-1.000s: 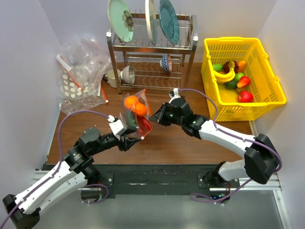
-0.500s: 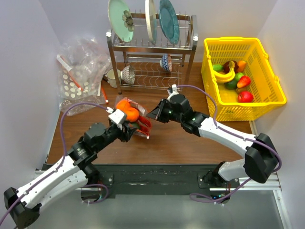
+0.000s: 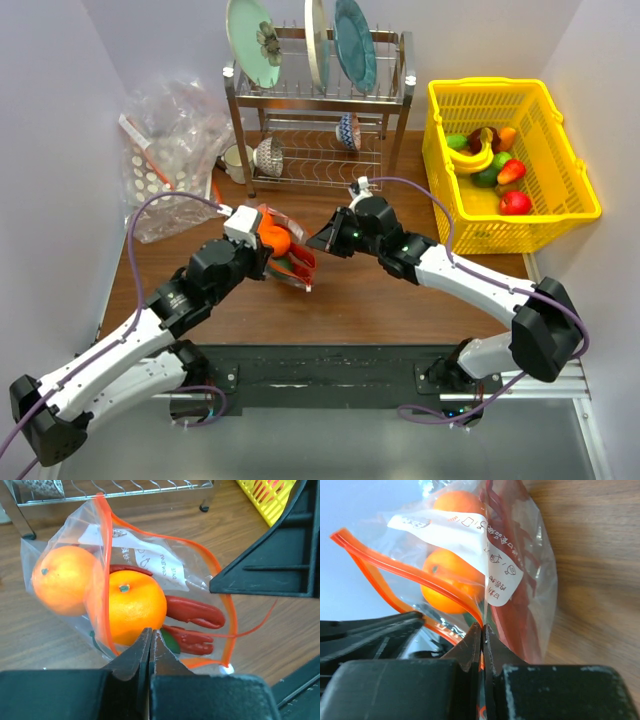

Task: Place the food in the zip-top bag and seal the zipper
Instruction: Adjust the zipper food storage bag at the center of the board.

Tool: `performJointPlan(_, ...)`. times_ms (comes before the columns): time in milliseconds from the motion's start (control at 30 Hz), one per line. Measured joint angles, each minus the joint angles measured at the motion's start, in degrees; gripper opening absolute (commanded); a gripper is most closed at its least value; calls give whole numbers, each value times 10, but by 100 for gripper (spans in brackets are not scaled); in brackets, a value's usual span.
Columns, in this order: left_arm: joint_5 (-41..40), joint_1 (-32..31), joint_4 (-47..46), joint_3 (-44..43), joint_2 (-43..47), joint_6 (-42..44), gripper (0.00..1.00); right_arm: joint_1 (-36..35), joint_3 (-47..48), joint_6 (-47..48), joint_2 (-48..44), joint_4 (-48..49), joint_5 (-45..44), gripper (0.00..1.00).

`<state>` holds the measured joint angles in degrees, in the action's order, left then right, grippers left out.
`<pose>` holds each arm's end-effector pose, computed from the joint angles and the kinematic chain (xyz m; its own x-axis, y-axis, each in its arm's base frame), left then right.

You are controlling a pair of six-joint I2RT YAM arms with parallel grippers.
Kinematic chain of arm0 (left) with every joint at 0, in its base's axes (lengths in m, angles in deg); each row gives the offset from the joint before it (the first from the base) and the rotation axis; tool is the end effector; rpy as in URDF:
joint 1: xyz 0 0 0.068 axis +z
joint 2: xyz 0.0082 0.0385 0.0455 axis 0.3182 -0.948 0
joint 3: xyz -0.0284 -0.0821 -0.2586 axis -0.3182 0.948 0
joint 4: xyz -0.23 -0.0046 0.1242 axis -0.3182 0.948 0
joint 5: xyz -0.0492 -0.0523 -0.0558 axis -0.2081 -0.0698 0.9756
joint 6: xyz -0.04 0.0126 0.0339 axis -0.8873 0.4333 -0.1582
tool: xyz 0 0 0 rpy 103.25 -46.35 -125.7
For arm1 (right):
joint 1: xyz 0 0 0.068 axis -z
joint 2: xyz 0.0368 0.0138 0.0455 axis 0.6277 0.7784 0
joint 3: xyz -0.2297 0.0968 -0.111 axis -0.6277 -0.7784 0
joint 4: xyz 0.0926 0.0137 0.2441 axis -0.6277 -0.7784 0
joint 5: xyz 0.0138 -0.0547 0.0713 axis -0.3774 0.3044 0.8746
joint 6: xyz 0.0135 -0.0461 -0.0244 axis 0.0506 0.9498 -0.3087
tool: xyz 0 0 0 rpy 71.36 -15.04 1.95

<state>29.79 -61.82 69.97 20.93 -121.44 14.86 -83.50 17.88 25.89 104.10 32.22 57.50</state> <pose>0.1362 -0.1163 0.2928 -0.3948 -0.0655 -0.9164 0.3899 0.8913 -0.2316 0.2230 0.2261 0.2795 -0.8141 0.3632 -0.4530 -0.1734 0.5925 0.7867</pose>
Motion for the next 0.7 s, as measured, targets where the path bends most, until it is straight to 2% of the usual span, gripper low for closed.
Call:
performJointPlan(100, 0, 0, 37, -56, -30, -27, 0, 0, 33, 38, 7, -37, 4, 0)
performJointPlan(267, 16, 0, 61, -173, -94, -84, 0, 0, 181, 153, 45, -126, 30, 0)
performJointPlan(500, 43, 0, 18, -188, -102, -184, 0, 0, 351, 283, 68, -253, 51, 0)
performJointPlan(533, 48, 0, 10, -188, -104, -188, 14, 0, 361, 292, 70, -265, 50, 0)
performJointPlan(567, 55, 1, 1, -188, -106, -187, 22, 0, 372, 303, 74, -281, 47, 0)
performJointPlan(600, 65, 1, -7, -188, -109, -174, 42, 0, 377, 309, 77, -290, 45, 0)
performJointPlan(700, 113, 1, -18, -194, -120, -107, 60, 1, 380, 326, 93, -320, 42, 0)
